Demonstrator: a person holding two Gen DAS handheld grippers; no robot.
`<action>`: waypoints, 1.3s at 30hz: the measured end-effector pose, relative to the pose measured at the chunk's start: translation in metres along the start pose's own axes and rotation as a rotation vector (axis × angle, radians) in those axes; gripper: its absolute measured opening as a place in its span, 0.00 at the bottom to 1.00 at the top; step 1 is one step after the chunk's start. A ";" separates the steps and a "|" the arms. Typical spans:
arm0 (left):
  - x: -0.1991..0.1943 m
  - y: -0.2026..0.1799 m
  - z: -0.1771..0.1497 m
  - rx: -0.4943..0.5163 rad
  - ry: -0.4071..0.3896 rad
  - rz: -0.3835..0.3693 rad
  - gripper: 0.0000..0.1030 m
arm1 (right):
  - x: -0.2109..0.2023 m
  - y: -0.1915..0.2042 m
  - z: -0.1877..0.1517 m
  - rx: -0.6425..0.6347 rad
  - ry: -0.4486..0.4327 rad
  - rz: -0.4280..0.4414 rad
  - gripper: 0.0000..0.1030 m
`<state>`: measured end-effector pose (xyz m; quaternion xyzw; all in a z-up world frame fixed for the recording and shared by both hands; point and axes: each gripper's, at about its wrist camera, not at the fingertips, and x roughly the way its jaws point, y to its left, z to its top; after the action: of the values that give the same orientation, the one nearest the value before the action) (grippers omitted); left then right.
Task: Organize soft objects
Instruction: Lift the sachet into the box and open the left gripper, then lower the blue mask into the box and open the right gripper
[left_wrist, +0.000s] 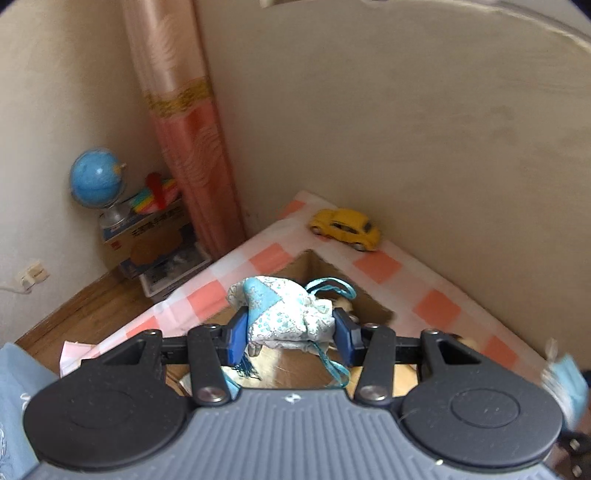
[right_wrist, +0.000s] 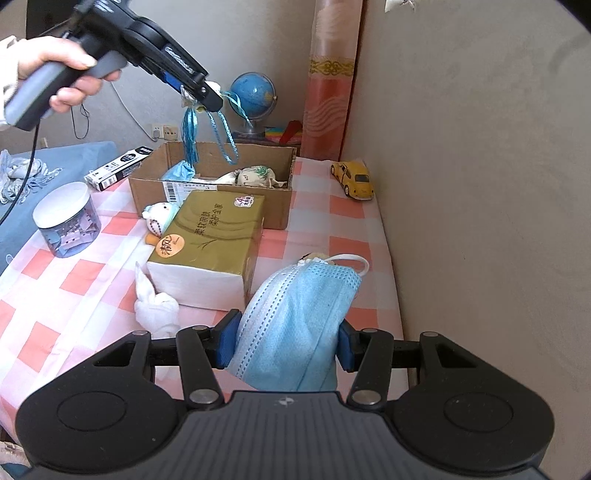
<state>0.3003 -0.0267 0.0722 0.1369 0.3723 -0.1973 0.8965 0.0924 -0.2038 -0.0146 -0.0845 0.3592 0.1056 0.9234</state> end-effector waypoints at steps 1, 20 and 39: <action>0.006 0.002 0.001 -0.006 0.004 0.007 0.45 | 0.002 -0.001 0.001 0.000 0.002 -0.001 0.55; 0.007 0.004 -0.042 -0.063 0.023 0.042 0.88 | 0.020 0.004 0.014 -0.015 0.023 0.006 0.55; -0.097 -0.037 -0.165 -0.171 -0.057 0.093 0.94 | 0.043 0.015 0.076 -0.023 -0.026 0.091 0.55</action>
<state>0.1191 0.0296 0.0255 0.0711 0.3553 -0.1269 0.9234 0.1688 -0.1658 0.0099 -0.0771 0.3495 0.1528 0.9212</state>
